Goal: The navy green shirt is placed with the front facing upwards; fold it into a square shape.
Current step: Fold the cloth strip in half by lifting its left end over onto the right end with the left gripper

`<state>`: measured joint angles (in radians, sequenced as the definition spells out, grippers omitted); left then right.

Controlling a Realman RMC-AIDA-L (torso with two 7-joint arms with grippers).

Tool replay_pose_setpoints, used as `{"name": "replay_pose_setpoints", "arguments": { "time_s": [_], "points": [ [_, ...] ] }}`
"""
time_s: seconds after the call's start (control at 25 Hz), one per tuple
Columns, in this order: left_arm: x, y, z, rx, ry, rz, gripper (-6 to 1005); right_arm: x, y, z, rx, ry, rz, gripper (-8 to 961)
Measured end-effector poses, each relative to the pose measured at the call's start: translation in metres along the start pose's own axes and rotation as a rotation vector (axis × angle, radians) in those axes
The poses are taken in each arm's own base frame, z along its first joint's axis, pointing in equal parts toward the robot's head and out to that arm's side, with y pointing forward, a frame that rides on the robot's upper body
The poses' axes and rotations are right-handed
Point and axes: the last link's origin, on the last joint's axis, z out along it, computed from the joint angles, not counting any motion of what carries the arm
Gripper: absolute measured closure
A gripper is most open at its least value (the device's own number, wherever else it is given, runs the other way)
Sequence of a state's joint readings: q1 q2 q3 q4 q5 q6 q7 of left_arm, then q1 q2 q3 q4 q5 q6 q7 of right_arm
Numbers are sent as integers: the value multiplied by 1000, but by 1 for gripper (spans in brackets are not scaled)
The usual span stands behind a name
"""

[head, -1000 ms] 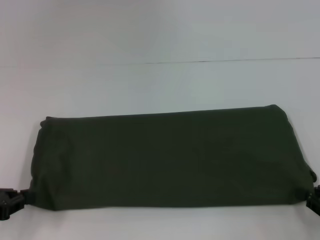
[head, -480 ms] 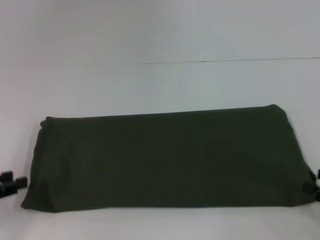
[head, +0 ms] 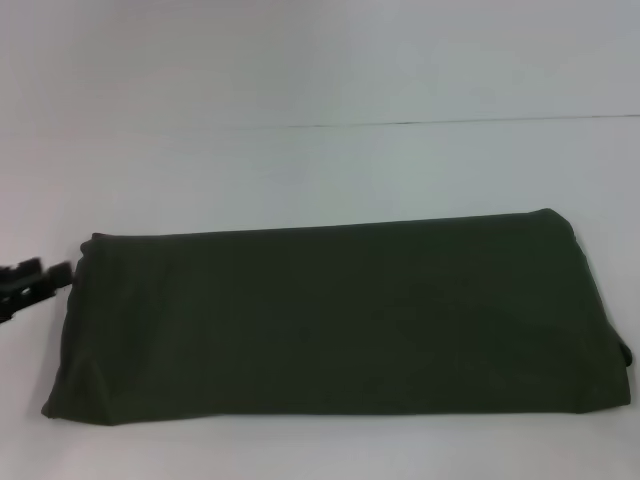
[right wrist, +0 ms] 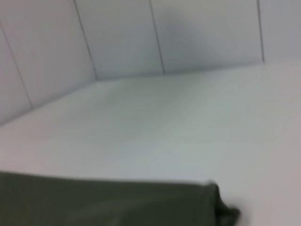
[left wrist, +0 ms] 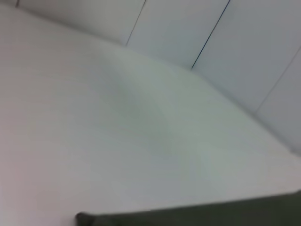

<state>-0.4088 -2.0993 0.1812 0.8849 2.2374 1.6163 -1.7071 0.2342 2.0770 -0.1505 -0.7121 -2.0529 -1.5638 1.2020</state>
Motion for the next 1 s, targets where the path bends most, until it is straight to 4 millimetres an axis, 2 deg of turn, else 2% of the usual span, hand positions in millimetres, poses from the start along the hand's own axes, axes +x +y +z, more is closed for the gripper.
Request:
{"name": "replay_pose_setpoints", "arguments": {
  "time_s": [0.16, 0.28, 0.52, 0.8, 1.0],
  "points": [
    [2, 0, 22, -16, -15, -48, 391, -15, 22, 22, -170, -41, -69, 327],
    [6, -3, 31, 10, -67, -88, 392, -24, 44, 45, -346, -16, -148, 328],
    [20, -7, 29, 54, -108, -117, 393, -31, 78, 81, -596, 76, -274, 284],
    [30, -12, 20, 148, -195, -212, 395, -38, 92, 97, -683, 95, -334, 207],
    [34, -8, 27, 168, -257, -272, 396, -37, 100, 108, -711, 102, -328, 205]
  ]
}}
